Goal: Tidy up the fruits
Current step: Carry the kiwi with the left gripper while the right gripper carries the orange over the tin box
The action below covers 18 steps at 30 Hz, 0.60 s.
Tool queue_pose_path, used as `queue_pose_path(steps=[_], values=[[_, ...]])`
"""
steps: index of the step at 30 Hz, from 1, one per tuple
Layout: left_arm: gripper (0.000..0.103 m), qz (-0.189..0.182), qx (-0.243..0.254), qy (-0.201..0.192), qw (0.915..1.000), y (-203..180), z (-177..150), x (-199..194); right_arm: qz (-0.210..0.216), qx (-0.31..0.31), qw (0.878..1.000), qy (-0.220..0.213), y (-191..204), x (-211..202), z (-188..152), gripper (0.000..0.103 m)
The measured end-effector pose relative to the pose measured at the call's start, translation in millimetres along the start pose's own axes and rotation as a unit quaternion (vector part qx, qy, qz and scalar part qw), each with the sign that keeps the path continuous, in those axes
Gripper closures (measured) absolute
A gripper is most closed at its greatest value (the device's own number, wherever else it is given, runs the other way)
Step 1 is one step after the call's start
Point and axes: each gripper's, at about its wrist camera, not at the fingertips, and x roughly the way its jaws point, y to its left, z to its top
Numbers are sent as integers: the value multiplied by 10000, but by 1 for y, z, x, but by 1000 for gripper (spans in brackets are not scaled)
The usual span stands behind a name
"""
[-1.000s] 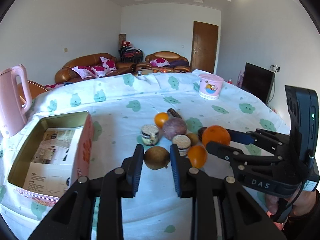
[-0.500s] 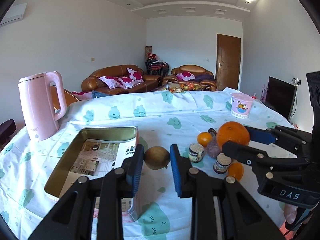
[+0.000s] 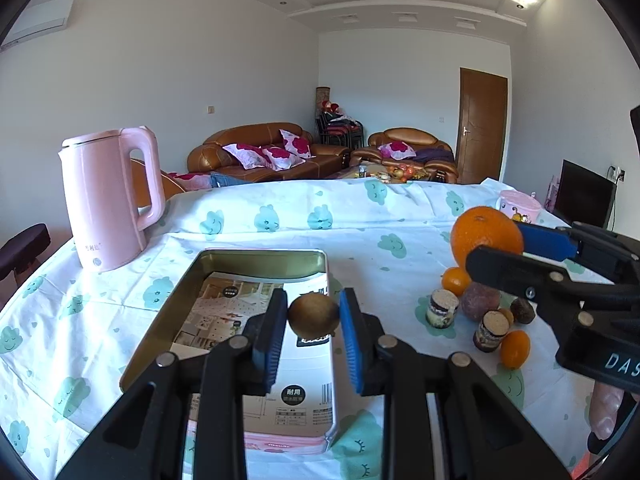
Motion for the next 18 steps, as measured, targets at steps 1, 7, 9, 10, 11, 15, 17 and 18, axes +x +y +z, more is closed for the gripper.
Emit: queue_pose_path(steps=[1,7,9,10,11,15,17,18], values=[[75,28,-9,5,10000,2,0,1,20,-6,10000,-3,1,2,2,54],[75,179,-67,55,9998,17,2,10,123,-75,9999,-31,10,18,13,54],[75,243,-87,66,9996,22,3,13,178,-113,9998,-45,14,24,16,54],[75,272,-109,75,9995,26,3,14,193,-133,9997,-38,16,27,17,54],[75,303,-139,83,9994,29,4,16,206,-154,9997,-23,19,31,19,54],[75,437,-244,120,9987,44,7,21,273,-216,9994,41,28,47,21,54],[75,486,-294,141,9983,51,8,25,308,-232,9992,87,32,55,22,54],[75,515,-312,154,9981,55,8,26,321,-241,9991,108,34,59,22,54]])
